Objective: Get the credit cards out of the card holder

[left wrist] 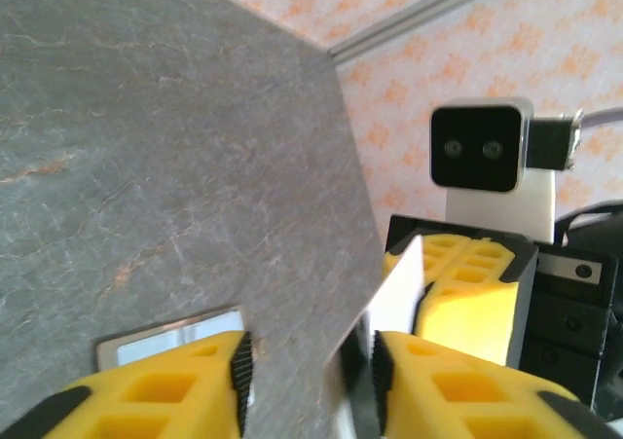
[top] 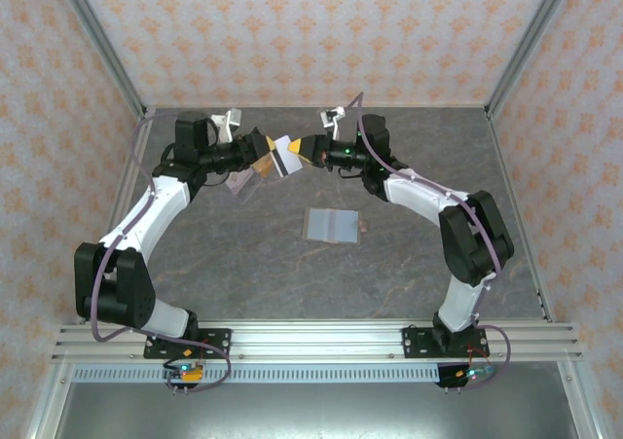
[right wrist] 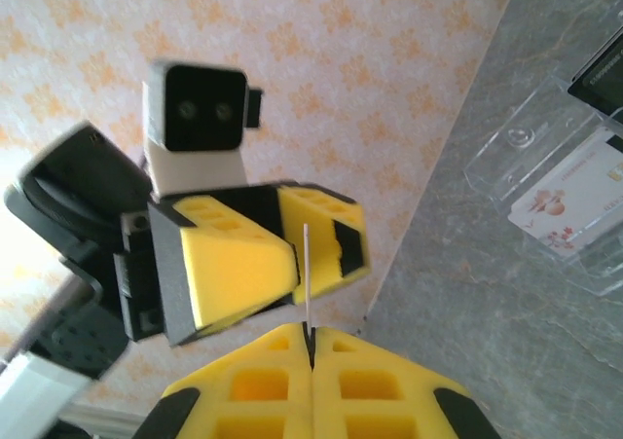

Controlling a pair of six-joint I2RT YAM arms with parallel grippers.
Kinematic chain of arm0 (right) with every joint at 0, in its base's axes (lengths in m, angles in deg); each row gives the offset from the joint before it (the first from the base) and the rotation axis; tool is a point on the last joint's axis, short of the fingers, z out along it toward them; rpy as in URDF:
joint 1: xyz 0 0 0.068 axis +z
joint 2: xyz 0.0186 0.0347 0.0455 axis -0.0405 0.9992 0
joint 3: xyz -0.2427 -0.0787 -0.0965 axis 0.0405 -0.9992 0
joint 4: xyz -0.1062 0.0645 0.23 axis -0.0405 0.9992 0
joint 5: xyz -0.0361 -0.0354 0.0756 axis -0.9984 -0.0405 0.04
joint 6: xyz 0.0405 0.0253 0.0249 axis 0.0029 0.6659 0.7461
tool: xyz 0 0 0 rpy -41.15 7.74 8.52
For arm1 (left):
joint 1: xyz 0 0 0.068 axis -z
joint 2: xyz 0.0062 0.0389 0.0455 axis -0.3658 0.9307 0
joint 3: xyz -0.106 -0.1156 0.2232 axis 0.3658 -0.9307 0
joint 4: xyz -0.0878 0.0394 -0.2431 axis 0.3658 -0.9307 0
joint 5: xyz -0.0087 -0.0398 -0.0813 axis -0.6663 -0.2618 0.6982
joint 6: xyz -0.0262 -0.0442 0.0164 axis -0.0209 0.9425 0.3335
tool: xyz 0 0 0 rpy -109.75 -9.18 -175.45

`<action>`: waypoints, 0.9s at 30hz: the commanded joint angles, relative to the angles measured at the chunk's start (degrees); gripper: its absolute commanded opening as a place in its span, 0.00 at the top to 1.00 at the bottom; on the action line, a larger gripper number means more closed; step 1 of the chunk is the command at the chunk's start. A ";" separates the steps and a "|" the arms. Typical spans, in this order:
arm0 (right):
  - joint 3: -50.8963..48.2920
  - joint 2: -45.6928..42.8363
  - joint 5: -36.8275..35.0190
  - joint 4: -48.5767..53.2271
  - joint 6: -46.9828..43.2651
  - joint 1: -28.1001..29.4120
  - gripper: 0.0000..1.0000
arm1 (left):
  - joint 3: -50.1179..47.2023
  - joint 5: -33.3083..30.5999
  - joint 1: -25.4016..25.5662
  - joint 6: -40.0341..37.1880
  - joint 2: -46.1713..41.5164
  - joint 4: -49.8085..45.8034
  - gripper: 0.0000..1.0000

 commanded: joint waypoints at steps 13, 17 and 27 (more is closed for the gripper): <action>-1.39 0.63 -8.78 -14.77 19.31 -0.20 1.00 | -6.33 -6.27 5.07 23.58 -1.09 25.55 0.67; -1.91 0.93 -8.74 -14.06 19.49 -0.40 1.00 | -5.49 -6.32 5.05 21.84 -1.47 23.63 0.95; -5.59 -7.69 -18.01 15.97 -2.67 -2.44 0.15 | 9.83 -23.69 4.93 -21.98 -2.60 -24.81 1.00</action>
